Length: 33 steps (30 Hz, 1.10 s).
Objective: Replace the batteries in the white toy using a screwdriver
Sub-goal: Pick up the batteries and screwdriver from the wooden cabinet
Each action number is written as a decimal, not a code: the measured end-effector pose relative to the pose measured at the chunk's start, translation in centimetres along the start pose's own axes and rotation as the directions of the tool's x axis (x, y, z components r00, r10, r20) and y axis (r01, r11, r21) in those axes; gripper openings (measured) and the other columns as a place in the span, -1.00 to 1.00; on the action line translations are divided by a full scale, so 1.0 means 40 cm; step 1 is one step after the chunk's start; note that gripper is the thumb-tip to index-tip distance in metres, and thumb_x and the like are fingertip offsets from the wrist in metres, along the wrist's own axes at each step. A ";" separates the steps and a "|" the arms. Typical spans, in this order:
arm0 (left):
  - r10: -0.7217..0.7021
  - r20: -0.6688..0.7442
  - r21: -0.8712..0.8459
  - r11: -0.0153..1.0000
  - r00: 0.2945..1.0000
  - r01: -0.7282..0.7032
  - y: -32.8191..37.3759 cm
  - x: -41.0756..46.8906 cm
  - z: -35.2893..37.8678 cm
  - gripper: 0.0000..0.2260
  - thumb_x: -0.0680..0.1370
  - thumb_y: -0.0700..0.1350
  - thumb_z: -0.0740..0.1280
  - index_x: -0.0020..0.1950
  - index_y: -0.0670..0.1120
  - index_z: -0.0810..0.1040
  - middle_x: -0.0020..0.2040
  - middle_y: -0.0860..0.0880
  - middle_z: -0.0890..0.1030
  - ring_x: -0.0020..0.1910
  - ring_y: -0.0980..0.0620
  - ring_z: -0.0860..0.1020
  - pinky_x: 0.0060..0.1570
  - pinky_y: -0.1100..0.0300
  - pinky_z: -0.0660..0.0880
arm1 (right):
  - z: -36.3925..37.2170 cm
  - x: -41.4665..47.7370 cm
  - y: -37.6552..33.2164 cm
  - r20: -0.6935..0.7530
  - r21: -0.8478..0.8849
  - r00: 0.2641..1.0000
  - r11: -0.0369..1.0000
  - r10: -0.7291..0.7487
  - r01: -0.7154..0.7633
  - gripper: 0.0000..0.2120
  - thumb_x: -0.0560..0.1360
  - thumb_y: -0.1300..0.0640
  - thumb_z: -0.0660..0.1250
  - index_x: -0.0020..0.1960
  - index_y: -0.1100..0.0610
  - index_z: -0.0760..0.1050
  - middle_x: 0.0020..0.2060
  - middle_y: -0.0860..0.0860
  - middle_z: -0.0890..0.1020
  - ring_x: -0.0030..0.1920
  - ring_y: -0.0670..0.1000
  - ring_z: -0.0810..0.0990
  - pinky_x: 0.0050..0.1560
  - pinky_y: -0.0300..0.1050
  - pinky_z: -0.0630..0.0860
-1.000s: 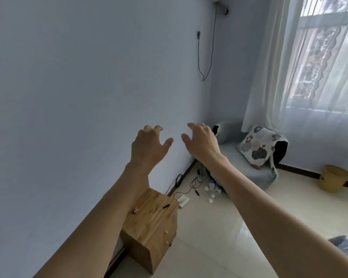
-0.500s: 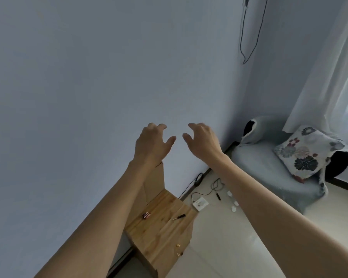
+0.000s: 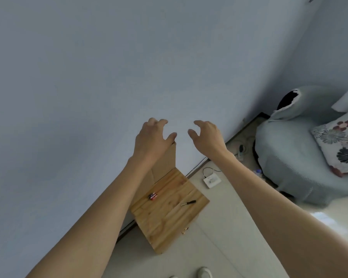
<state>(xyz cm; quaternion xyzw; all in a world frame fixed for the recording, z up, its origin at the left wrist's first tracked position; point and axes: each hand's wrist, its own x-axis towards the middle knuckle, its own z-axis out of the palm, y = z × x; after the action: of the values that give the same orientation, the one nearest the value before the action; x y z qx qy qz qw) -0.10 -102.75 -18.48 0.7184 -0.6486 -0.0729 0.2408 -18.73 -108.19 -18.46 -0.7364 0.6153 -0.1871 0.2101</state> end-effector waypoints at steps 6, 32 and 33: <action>-0.144 0.062 0.006 0.990 0.988 0.144 -0.156 0.033 0.184 -0.44 0.67 0.26 0.35 0.58 0.01 0.47 0.45 -0.08 0.54 0.43 -0.10 0.51 0.24 -0.05 0.57 | 0.225 0.098 0.103 0.175 -0.003 0.984 1.000 -0.016 0.017 -0.48 0.76 -0.07 0.25 0.65 0.12 0.38 0.54 0.14 0.51 0.54 0.19 0.48 0.45 0.11 0.47; -0.638 0.170 0.033 0.765 0.751 0.643 -0.700 -0.256 1.160 -0.42 0.63 0.20 0.43 0.62 0.07 0.44 0.42 -0.08 0.52 0.43 -0.10 0.51 0.22 -0.09 0.57 | 1.087 0.087 0.739 0.467 -0.122 0.874 0.970 -0.131 0.210 -0.58 0.70 -0.06 0.34 0.48 0.09 0.55 0.34 0.06 0.66 0.36 0.18 0.62 0.10 0.15 0.68; -0.636 0.153 0.037 0.768 0.756 0.639 -0.717 -0.258 1.183 -0.40 0.62 0.20 0.44 0.62 0.08 0.44 0.39 -0.07 0.51 0.39 -0.08 0.51 0.18 -0.06 0.58 | 1.101 0.083 0.761 0.462 -0.126 0.875 0.966 -0.145 0.227 -0.57 0.69 -0.09 0.33 0.47 0.10 0.56 0.32 0.05 0.67 0.33 0.17 0.63 0.05 0.14 0.69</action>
<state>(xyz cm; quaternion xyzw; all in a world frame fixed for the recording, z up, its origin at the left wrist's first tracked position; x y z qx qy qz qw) 4.37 -103.44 -74.60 0.8860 -0.3816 -0.2124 0.1560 -19.81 -112.66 -71.89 -0.8312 0.4903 0.0236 0.2611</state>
